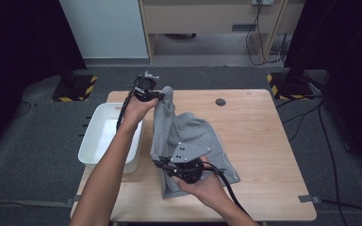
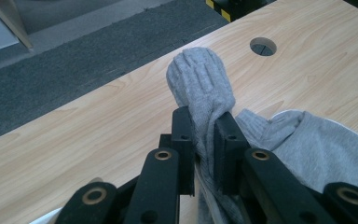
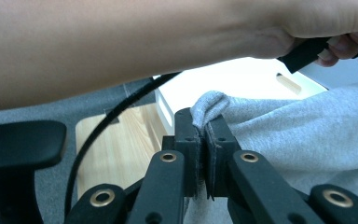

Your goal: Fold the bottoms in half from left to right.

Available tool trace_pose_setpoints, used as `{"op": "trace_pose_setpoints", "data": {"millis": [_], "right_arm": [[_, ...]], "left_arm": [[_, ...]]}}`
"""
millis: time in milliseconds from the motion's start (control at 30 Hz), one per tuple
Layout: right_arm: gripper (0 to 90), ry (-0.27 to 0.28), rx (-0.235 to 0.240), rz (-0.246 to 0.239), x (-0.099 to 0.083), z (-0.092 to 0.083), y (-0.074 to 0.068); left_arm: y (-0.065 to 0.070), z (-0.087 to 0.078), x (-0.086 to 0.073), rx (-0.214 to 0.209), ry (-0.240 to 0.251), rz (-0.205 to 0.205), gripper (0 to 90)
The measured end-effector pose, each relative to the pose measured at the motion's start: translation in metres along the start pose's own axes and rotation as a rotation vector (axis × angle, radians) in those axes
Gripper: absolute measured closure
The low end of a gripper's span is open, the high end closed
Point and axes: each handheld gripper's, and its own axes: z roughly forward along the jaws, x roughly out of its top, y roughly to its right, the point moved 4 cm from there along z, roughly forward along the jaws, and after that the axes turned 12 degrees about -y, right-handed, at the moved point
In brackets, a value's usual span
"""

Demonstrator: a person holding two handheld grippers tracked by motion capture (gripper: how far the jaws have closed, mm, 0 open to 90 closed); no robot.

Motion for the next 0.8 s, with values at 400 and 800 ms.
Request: {"op": "trace_pose_setpoints", "data": {"millis": [400, 800], "right_arm": [[86.2, -0.013, -0.036, 0.037, -0.041, -0.034, 0.021], [86.0, -0.053, -0.068, 0.068, -0.067, -0.049, 0.035]], "left_arm": [[0.023, 0.016, 0.011, 0.0, 0.032, 0.0, 80.6], [0.035, 0.029, 0.01, -0.019, 0.022, 0.0, 80.5]]}}
